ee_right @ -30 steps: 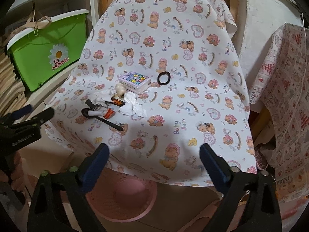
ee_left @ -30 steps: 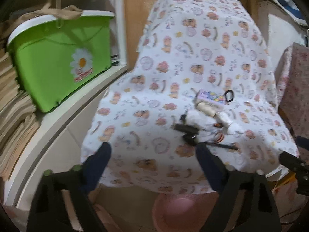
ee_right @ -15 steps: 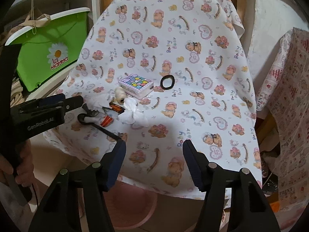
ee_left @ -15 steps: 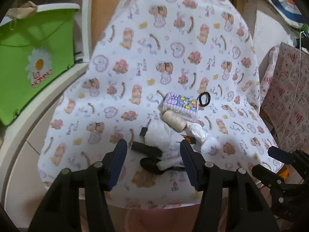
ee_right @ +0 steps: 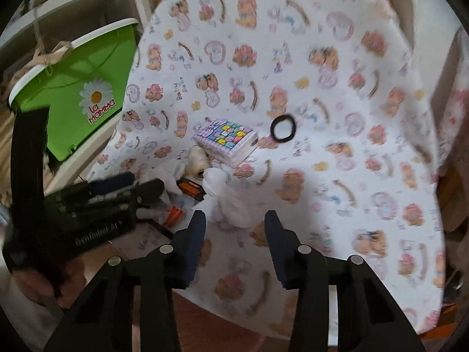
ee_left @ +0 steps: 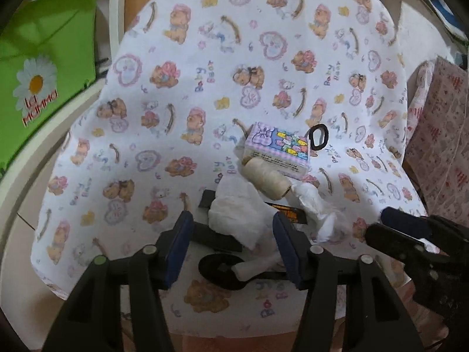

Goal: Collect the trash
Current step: 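Close the right tool on the crumpled white tissue and lift it, then carry the tissue with the right tool over the pink basket and release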

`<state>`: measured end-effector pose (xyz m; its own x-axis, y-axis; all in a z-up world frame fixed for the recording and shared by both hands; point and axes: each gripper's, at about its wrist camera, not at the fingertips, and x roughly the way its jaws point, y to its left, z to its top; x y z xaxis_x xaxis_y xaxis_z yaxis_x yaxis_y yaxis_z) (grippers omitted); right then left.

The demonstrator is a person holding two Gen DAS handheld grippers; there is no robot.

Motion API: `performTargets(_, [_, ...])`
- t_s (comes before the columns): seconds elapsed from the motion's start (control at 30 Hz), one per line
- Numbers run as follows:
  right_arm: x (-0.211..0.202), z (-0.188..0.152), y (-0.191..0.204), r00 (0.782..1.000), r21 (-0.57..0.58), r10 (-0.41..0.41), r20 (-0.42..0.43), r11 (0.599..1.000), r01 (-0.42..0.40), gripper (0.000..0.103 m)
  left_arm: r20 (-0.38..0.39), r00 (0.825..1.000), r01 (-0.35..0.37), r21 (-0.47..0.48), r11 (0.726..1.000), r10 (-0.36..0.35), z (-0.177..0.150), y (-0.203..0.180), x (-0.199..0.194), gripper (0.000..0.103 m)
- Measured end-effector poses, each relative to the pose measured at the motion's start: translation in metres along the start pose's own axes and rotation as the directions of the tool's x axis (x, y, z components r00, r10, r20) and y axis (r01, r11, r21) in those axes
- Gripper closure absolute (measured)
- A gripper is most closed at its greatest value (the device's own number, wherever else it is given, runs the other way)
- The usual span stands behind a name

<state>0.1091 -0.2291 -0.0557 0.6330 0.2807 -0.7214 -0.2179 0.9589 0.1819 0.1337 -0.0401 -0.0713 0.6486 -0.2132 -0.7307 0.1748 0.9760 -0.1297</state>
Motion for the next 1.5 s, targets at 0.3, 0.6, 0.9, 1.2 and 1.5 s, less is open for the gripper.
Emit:
performTargets(0.3, [0.043, 0.010, 0.008, 0.996, 0.023, 0.042, -0.078, 0.999, -0.041, 0.060, 0.086, 0.996, 0.031, -0.022, 0.999, -0.029, 0.011, 0.006, -0.029, 0.096])
performTargets(0.6, [0.031, 0.013, 0.010, 1.000, -0.002, -0.030, -0.002, 1.000, 0.030, 0.095, 0.176, 0.983, -0.041, -0.035, 0.999, 0.046, 0.012, 0.027, -0.059, 0.096])
performTargets(0.9, [-0.020, 0.018, -0.002, 0.995, 0.018, 0.001, 0.104, 1.000, -0.003, 0.095, 0.192, 0.980, -0.037, -0.052, 0.998, 0.046, 0.000, 0.036, -0.092, 0.096])
performTargets(1.2, [-0.072, -0.004, 0.009, 0.986, -0.060, 0.000, 0.165, 0.998, 0.010, 0.095, 0.271, 0.962, -0.032, 0.015, 0.999, 0.026, -0.021, 0.011, -0.146, 0.096])
performTargets(1.5, [-0.082, -0.028, 0.034, 0.990, -0.114, 0.082, 0.116, 0.991, -0.069, 0.095, 0.242, 0.970, 0.004, -0.071, 0.997, 0.013, -0.035, 0.020, -0.140, 0.096])
